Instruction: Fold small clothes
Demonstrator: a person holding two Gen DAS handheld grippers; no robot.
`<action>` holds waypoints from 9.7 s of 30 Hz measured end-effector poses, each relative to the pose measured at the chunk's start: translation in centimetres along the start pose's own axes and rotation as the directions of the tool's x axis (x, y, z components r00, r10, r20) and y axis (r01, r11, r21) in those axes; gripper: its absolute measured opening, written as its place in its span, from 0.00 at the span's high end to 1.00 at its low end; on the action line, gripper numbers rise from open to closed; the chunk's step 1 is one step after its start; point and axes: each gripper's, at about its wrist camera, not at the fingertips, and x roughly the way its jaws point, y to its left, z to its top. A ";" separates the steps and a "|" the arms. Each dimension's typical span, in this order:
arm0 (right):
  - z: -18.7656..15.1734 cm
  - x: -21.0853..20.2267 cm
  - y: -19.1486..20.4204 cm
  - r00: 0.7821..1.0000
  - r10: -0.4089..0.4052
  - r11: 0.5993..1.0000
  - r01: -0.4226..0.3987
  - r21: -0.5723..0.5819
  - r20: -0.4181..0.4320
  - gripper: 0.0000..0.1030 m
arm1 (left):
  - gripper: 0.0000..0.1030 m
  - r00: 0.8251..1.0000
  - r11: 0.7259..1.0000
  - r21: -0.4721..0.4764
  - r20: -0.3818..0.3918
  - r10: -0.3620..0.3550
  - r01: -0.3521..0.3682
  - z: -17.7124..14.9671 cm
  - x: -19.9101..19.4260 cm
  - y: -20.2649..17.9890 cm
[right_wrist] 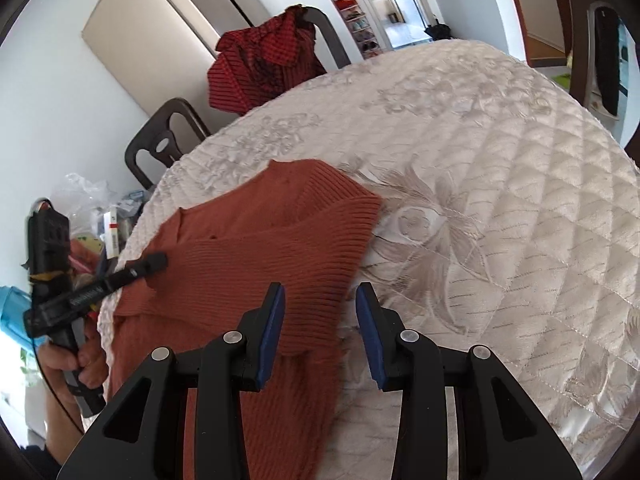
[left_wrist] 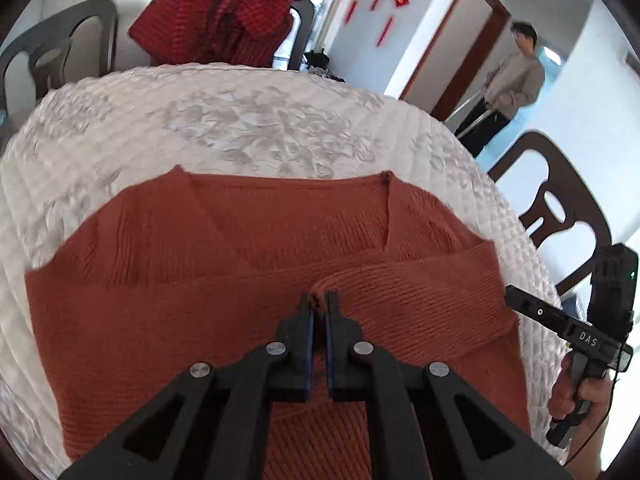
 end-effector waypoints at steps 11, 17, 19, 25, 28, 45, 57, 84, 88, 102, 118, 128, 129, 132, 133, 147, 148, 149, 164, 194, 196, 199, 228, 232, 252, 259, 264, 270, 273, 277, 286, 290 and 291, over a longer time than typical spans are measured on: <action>1.4 2.2 0.6 0.994 -0.109 0.991 0.107 -0.083 -0.022 0.78 | 0.93 0.999 0.997 0.078 0.034 -0.005 0.003 -0.8 -1.1 -2.1; 1.8 0.7 0.7 0.995 -0.094 0.991 0.095 -0.090 0.016 0.80 | 0.93 1.000 0.996 0.083 0.012 0.019 -0.020 -1.8 -0.2 -2.4; 2.0 0.7 1.3 0.996 -0.084 0.990 0.086 -0.114 0.022 0.80 | 0.93 0.999 0.994 0.102 0.040 0.036 -0.040 -1.3 -0.6 -2.7; 1.7 2.3 1.3 0.994 -0.103 0.986 0.099 -0.131 -0.025 0.80 | 0.92 0.998 0.992 0.112 0.015 0.055 -0.057 -1.6 0.6 -2.1; 1.0 0.4 2.2 0.994 -0.105 0.982 0.106 -0.158 0.014 0.80 | 0.92 0.997 0.988 0.134 0.037 0.069 -0.073 -2.4 -1.1 -2.9; -4.1 -4.4 3.4 0.999 -0.052 0.979 0.053 -0.197 0.011 0.80 | 0.88 0.991 0.989 0.090 0.083 0.109 -0.116 -7.0 -6.7 -2.0; -7.5 -9.1 4.9 1.000 0.021 0.973 -0.019 -0.231 0.009 0.64 | 0.60 0.977 0.982 0.097 0.161 0.143 -0.159 -10.9 -12.3 -1.9; -16.8 -10.1 3.4 0.982 0.132 0.988 -0.142 -0.065 -0.138 0.61 | 0.57 0.990 0.987 -0.114 0.062 0.125 -0.117 -21.6 -14.8 1.5; -17.0 -9.2 3.9 0.967 0.194 0.979 -0.202 -0.031 -0.165 0.61 | 0.57 0.990 0.988 -0.119 0.081 0.114 -0.104 -21.7 -14.7 1.3; -16.9 -8.3 2.9 0.954 0.272 0.962 -0.266 0.059 -0.126 0.76 | 0.61 0.995 0.964 -0.262 0.102 -0.009 0.035 -22.0 -14.9 3.1; -17.1 -9.2 1.6 0.943 0.325 0.942 -0.316 0.111 -0.069 0.92 | 0.93 0.991 0.951 -0.295 0.118 -0.066 0.098 -21.4 -14.1 4.1; -16.5 -14.6 1.8 0.920 0.391 0.919 -0.392 0.048 0.028 0.93 | 0.93 0.951 0.957 -0.186 0.257 -0.171 0.223 -20.9 -19.6 1.8; -16.4 -15.1 1.9 0.919 0.392 0.918 -0.394 0.044 0.033 0.93 | 0.93 0.948 0.955 -0.184 0.262 -0.180 0.232 -20.7 -20.0 1.6; -16.7 -16.7 2.0 0.909 0.414 0.908 -0.416 0.046 0.054 0.93 | 0.93 0.943 0.955 -0.172 0.274 -0.191 0.243 -21.1 -21.2 1.3; -16.8 -17.2 2.0 0.905 0.421 0.905 -0.424 0.047 0.061 0.93 | 0.93 0.940 0.953 -0.173 0.279 -0.195 0.249 -21.3 -21.6 1.3; -9.2 -13.9 2.3 0.883 0.449 0.890 -0.456 0.023 0.136 0.93 | 0.93 0.899 0.935 -0.183 0.380 -0.216 0.302 -13.7 -18.8 4.1; -8.3 -13.4 2.3 0.882 0.449 0.890 -0.456 0.022 0.142 0.93 | 0.93 0.901 0.937 -0.190 0.383 -0.203 0.292 -13.0 -18.4 4.4; -7.4 -12.9 2.3 0.882 0.448 0.890 -0.456 0.025 0.146 0.93 | 0.93 0.902 0.935 -0.202 0.384 -0.198 0.291 -12.1 -17.9 5.0; -0.5 -1.0 -0.8 0.916 0.395 0.880 -0.400 0.254 0.076 0.93 | 0.93 0.949 0.859 -0.432 0.267 -0.168 0.274 -5.9 -8.3 11.4; 2.3 -1.3 0.4 0.961 0.263 0.955 -0.273 0.118 0.087 0.80 | 0.74 0.959 0.934 -0.318 0.273 -0.073 0.162 -4.2 -9.6 9.1; 1.3 -1.5 1.8 0.971 0.238 0.970 -0.239 0.041 0.034 0.80 | 0.74 0.968 0.959 -0.245 0.235 -0.086 0.145 -4.8 -9.2 7.4; 0.3 -1.3 3.5 0.987 0.163 0.984 -0.163 -0.068 -0.003 0.80 | 0.74 0.981 0.988 -0.149 0.195 -0.011 0.041 -4.7 -8.0 5.5; 5.9 5.3 0.1 0.998 -0.021 0.998 0.018 -0.060 -0.061 0.93 | 0.86 0.988 0.954 -0.274 0.055 0.142 -0.122 1.2 -2.2 10.7; 5.3 1.9 1.8 0.997 -0.078 0.990 0.079 -0.119 0.012 0.89 | 0.86 0.974 0.957 -0.243 0.124 0.192 -0.158 0.4 -5.1 9.2; -2.4 -0.2 5.8 0.975 -0.219 0.910 0.222 -0.350 0.049 0.88 | 0.86 0.966 0.971 -0.069 0.107 0.237 -0.230 -6.2 -5.9 4.0; -3.3 -1.5 7.5 0.975 -0.197 0.890 0.221 -0.399 0.099 0.88 | 0.83 0.955 0.965 -0.056 0.145 0.260 -0.254 -7.1 -7.5 3.2; -3.4 -0.7 4.1 0.986 -0.161 0.941 0.166 -0.295 0.042 0.87 | 0.74 0.960 0.969 -0.079 0.135 0.244 -0.235 -7.9 -7.5 4.6; -4.2 -3.9 5.2 0.988 -0.123 0.944 0.145 -0.295 0.090 0.87 | 0.74 0.958 0.969 -0.043 0.149 0.245 -0.242 -9.0 -9.4 2.8; -5.4 -4.5 6.6 0.995 -0.076 0.942 0.095 -0.322 0.071 0.87 | 0.74 0.964 0.977 -0.006 0.161 0.210 -0.212 -9.8 -9.7 1.4; -6.6 -2.7 5.9 0.993 -0.117 0.940 0.114 -0.322 0.013 0.87 | 0.74 0.969 0.974 -0.020 0.103 0.226 -0.225 -11.0 -8.1 2.1; -6.9 -4.2 4.8 0.990 -0.141 0.953 0.144 -0.268 0.028 0.90 | 0.74 0.972 0.979 -0.042 0.119 0.203 -0.200 -11.5 -9.4 2.2; -6.7 -5.0 5.3 0.990 -0.126 0.952 0.138 -0.275 0.061 0.89 | 0.74 0.965 0.977 -0.033 0.155 0.213 -0.211 -10.9 -9.4 2.0; -6.6 -4.8 4.9 0.990 -0.131 0.954 0.141 -0.265 0.054 0.89 | 0.74 0.965 0.974 -0.046 0.134 0.225 -0.221 -10.8 -8.8 2.7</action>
